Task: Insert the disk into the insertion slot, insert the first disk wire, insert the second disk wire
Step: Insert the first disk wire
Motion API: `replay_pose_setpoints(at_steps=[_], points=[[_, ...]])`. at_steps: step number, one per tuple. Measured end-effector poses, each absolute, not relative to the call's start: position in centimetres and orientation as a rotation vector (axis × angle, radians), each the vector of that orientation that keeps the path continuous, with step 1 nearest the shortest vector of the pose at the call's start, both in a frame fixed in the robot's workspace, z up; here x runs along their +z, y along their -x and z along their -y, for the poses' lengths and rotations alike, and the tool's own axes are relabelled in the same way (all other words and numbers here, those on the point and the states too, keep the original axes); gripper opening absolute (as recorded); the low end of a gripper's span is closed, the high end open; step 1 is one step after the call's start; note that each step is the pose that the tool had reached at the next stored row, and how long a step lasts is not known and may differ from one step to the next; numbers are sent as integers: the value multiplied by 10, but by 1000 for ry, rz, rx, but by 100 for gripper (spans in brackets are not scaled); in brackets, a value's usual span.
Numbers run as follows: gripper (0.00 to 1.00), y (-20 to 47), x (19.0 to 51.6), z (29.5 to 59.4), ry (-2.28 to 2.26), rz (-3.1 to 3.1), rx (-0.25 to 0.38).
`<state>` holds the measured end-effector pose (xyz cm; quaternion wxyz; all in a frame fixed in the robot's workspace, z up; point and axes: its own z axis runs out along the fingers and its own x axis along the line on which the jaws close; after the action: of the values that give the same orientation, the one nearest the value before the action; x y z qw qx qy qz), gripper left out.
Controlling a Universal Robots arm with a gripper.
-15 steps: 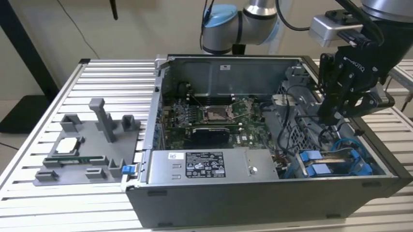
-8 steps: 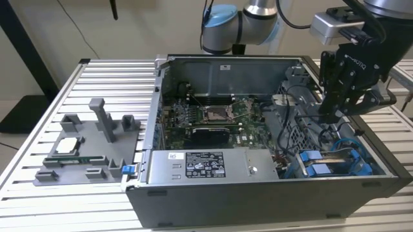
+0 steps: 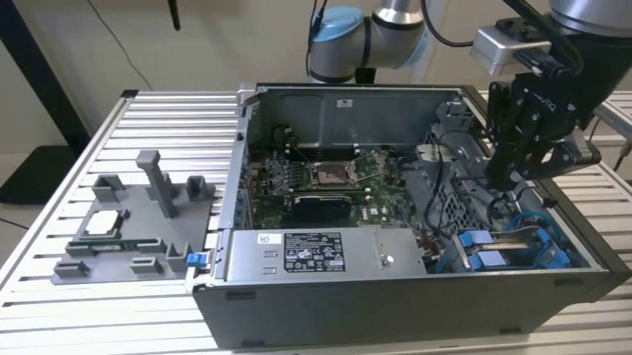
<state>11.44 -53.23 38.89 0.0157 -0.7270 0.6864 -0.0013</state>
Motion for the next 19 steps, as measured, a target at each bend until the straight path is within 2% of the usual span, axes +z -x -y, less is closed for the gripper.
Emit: replay_pose_setpoints(at_steps=[9,10,19], points=[[100,-114,387,532,2259,-2133,1],[0,-114,387,532,2259,-2133,1],[0,-114,387,532,2259,-2133,1]])
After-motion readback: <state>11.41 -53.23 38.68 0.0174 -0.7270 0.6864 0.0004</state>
